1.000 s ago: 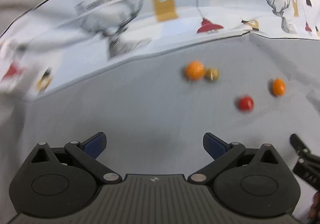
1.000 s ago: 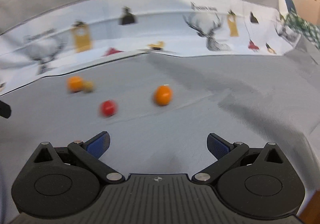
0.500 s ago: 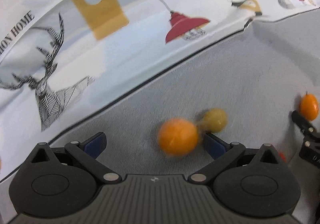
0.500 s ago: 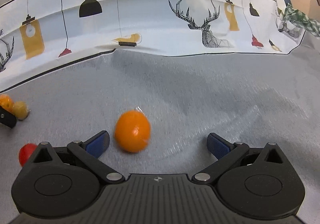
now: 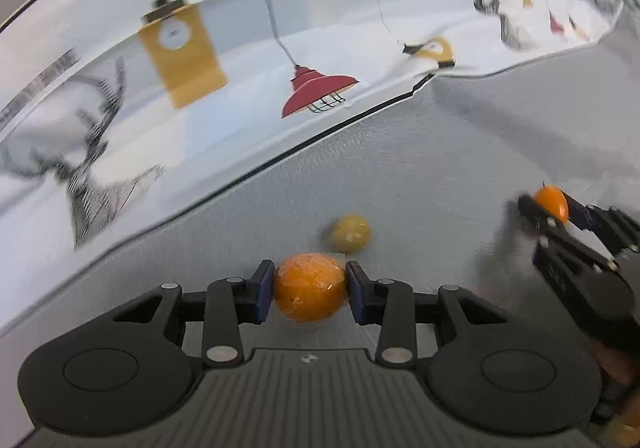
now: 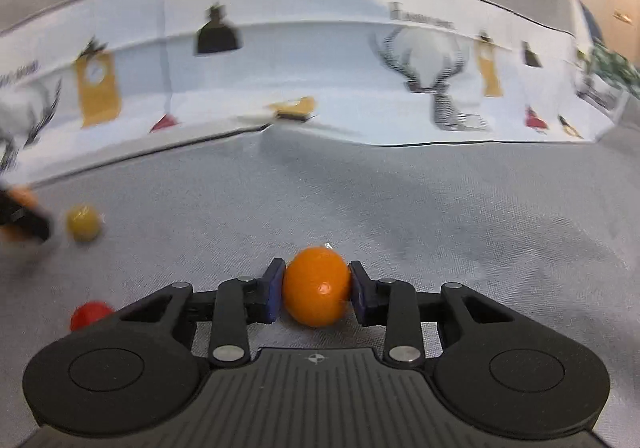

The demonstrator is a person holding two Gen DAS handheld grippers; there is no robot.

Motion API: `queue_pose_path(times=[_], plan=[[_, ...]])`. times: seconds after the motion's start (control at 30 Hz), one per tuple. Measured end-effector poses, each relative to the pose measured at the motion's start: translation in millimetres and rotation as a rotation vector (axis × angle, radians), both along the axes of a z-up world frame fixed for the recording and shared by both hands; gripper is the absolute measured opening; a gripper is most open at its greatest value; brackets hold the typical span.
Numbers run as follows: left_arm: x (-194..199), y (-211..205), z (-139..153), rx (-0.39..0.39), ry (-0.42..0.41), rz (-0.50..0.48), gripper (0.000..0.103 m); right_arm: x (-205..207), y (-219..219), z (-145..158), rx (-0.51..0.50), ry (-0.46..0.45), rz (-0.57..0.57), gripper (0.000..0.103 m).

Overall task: Organize fruits
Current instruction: 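Grasp a mandarin with the right tool while the left grasps another mandarin, then carry both mandarins over the blue plate and open both tools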

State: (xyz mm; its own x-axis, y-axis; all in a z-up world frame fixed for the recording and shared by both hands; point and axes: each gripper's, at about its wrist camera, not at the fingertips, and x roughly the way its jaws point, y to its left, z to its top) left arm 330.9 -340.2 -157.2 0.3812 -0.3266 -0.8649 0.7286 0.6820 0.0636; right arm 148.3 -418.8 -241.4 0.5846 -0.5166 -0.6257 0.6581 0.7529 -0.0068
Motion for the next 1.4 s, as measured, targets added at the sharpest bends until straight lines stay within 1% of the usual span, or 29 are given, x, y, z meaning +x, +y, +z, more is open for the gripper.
queue_pose_path(times=[0.07, 0.13, 0.23, 0.3, 0.37, 0.5, 0.6, 0.63, 0.73, 0.8, 0.9, 1.0, 1.1, 1.2, 1.4], plan=[[-12.1, 18.7, 17.1, -0.028, 0.029, 0.049, 0.042, -7.8, -6.7, 6.9, -0.023, -0.019, -0.059, 0.035], [-29.7, 41.2, 37.8, -0.043, 0.055, 0.101, 0.042, -20.4, -9.6, 19.9, -0.037, -0.034, -0.112, 0.035], [-64.2, 76.5, 71.5, -0.078, 0.078, 0.152, 0.042, -46.9, -2.5, 53.7, -0.043, -0.085, -0.130, 0.035], [-90.8, 102.5, 94.6, -0.098, 0.079, 0.179, 0.042, -64.6, 12.2, 80.1, -0.054, -0.103, -0.093, 0.035], [-117.5, 127.8, 114.1, -0.110, 0.090, 0.209, 0.042, -87.8, 32.8, 104.0, -0.036, -0.116, -0.056, 0.035], [-177.2, 176.2, 139.2, -0.072, 0.097, 0.262, 0.042, -140.7, 90.3, 144.9, 0.078, -0.122, 0.081, 0.035], [-221.5, 217.5, 152.0, -0.051, 0.123, 0.292, 0.042, -176.0, 138.3, 168.4, 0.176, -0.110, 0.200, 0.035], [-232.2, 229.6, 155.0, -0.044, 0.120, 0.308, 0.042, -185.8, 154.7, 176.4, 0.208, -0.106, 0.243, 0.035], [-266.2, 268.2, 165.6, -0.007, 0.094, 0.366, 0.042, -208.8, 198.8, 197.3, 0.279, -0.102, 0.353, 0.035], [-286.5, 292.5, 172.3, 0.013, 0.066, 0.409, 0.042, -218.7, 225.5, 212.1, 0.304, -0.107, 0.427, 0.036], [-310.7, 321.2, 179.9, 0.013, 0.029, 0.458, 0.042, -232.8, 261.8, 232.3, 0.299, -0.117, 0.519, 0.036], [-334.3, 343.4, 185.6, 0.003, -0.010, 0.485, 0.042, -244.8, 289.2, 248.3, 0.264, -0.127, 0.592, 0.036], [-350.7, 358.9, 189.4, -0.026, -0.012, 0.498, 0.042, -256.6, 310.7, 260.2, 0.216, -0.122, 0.636, 0.036], [-361.6, 368.1, 191.9, -0.054, -0.008, 0.501, 0.042, -267.1, 323.6, 267.9, 0.186, -0.117, 0.644, 0.036], [-374.6, 381.6, 201.1, -0.098, -0.033, 0.504, 0.042, -278.8, 330.8, 280.4, 0.153, -0.133, 0.616, 0.036]])
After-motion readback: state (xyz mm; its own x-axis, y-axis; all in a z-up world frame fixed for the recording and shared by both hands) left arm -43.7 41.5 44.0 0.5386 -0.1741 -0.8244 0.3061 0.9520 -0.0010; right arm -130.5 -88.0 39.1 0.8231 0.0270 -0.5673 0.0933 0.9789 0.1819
